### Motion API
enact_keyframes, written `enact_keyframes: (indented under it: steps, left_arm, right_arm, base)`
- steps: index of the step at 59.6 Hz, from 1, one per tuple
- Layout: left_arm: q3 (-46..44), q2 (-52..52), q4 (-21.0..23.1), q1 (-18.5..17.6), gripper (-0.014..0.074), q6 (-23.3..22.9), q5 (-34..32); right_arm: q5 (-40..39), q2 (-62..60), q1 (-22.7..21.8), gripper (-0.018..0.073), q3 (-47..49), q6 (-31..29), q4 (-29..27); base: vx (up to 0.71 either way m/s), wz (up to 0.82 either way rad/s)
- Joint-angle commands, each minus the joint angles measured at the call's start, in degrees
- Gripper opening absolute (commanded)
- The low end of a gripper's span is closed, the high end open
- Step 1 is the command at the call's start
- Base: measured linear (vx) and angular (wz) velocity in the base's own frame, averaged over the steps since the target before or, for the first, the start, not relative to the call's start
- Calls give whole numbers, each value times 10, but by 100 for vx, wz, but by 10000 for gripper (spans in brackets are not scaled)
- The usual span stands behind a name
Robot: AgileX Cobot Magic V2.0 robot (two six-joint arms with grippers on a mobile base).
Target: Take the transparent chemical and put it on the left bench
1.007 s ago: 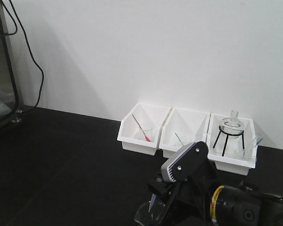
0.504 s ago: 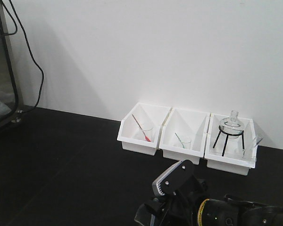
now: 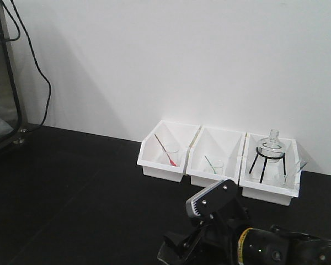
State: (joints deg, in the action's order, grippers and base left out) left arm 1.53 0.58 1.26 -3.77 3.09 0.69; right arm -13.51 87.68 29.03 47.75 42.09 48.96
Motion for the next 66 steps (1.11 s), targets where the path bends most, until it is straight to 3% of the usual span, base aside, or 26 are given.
enact_keyframes:
  steps: [1, 22, 49, 52, 58, 66]
  left_arm:
    - [9, 11, 0, -1, -3, -4, -45]
    - [9, 11, 0, -1, -3, -4, -45]
    - [9, 11, 0, -1, -3, -4, -45]
    - [9, 11, 0, -1, -3, -4, -45]
    - [9, 11, 0, -1, -3, -4, -45]
    - [9, 11, 0, -1, -3, -4, -45]
  right_arm:
    - [-16, -82, 0, 470, -4, 16, -8]
    - [56, -327, 0, 391, -139, 38, -8]
    - [108, -428, 0, 289, -179, 35, -27]
    - [148, -457, -1, 267, -179, 7, -83]
    - [238, -533, -39, 212, -187, -127, -239]
    - [213, -658, -143, 130, -263, -310, -318]
  base:
    - [0, 0]
    - [0, 0]
    - [0, 0]
    - [0, 0]
    - [0, 0]
    - [0, 0]
